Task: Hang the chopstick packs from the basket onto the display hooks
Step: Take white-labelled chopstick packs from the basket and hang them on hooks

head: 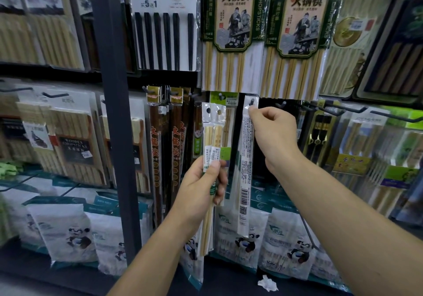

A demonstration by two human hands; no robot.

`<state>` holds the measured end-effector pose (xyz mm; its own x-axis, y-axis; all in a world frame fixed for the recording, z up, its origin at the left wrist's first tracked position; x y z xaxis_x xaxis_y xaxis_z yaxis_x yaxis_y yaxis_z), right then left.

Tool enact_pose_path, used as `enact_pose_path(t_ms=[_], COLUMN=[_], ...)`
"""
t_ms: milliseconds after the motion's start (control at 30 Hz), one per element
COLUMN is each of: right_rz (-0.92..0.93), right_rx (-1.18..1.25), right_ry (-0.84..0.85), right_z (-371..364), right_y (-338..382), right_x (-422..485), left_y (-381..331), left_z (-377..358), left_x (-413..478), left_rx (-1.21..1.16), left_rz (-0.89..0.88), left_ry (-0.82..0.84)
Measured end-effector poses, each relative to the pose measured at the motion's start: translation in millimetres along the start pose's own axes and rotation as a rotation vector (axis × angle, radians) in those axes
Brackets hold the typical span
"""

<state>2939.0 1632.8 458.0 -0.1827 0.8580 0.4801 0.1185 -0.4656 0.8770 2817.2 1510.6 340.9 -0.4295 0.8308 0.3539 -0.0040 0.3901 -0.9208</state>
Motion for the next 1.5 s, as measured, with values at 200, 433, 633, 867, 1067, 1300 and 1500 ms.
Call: enact_pose_path(t_ms=[200,433,633,867,1067,1300,1500], right_rz=[0.06,0.133,0.128,0.111,0.109,0.11,0.103], right_rx=[-0.096,-0.024,0.058,0.083,0.005,-0.01,-0.04], right_ry=[-0.029,0.066,0.154,0.048,0.024,0.004,0.001], right_z=[10,2,-12,1,2,6,5], right_y=[-9,7,14,19,13,12,9], right_x=[0,-25,-36,-10,-1,0,3], left_y=[-1,0,-3,3,1,0,0], left_z=[-2,-11,-22,2,8,3,-1], left_x=[1,0,-4,-1,2,1,1], left_rx=[-0.024,-0.003,-0.044,0.095,0.107,0.144,0.143], left_rz=[-0.013,-0.004,-0.007,0.011,0.002,-0.007,0.001], left_ry=[0.009,0.072,0.119,-0.091,-0.113,-0.04,-0.013])
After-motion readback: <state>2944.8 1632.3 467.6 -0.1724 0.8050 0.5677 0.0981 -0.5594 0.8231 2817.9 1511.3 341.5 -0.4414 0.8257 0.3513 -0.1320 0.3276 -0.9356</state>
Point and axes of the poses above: each hand's wrist, its own x-axis towards the middle knuckle, its own z-axis out of the back of the hand, y = z × x, the point moved 10 cm from there along x, towards the middle knuckle, and after that the axes turned 6 degrees about x, right-handed, at the moved point
